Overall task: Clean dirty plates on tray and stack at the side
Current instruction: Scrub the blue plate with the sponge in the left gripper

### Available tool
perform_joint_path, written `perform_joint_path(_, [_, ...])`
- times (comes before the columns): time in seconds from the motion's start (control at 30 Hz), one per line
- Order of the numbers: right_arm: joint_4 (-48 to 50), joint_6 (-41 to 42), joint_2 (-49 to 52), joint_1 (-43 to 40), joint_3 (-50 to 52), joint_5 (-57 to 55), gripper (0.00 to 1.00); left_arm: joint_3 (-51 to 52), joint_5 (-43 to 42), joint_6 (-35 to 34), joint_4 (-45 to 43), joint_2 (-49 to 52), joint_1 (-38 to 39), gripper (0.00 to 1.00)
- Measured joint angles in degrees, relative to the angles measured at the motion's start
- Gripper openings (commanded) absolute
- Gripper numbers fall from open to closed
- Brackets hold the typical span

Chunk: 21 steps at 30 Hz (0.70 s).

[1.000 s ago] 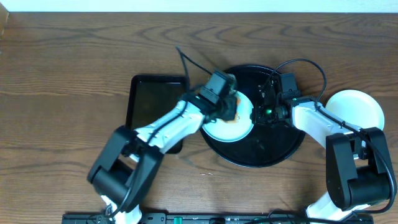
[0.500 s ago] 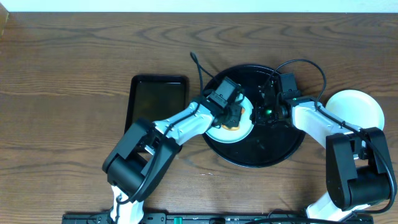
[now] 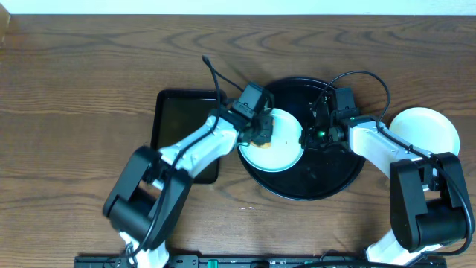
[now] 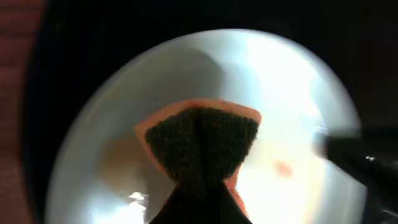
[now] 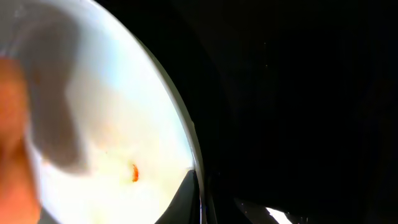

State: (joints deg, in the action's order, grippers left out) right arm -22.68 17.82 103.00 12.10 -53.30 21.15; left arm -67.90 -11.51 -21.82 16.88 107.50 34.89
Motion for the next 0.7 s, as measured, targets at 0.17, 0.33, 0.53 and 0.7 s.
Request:
perform_joint_path(0.17, [-0.02,0.0,0.0,0.0,0.0,-0.02,0.04,0.0,-0.61,-2.36,-3.98,-2.19,4.11,0.08])
perform_joint_path(0.33, [-0.04,0.0,-0.04,0.15,-0.02,-0.26,0.04,0.0,-0.63,-6.14,-6.47,0.24,4.96,0.08])
perform_joint_path(0.53, [-0.04,0.0,-0.04,0.15,-0.02,-0.26,0.04,0.02,-2.78,-9.92,-11.23,5.35,4.96,0.07])
perform_joint_path(0.7, [-0.04,0.0,-0.04,0.15,-0.02,-0.28,0.04,0.02,-7.17,-11.19,-14.64,7.8,4.94,0.07])
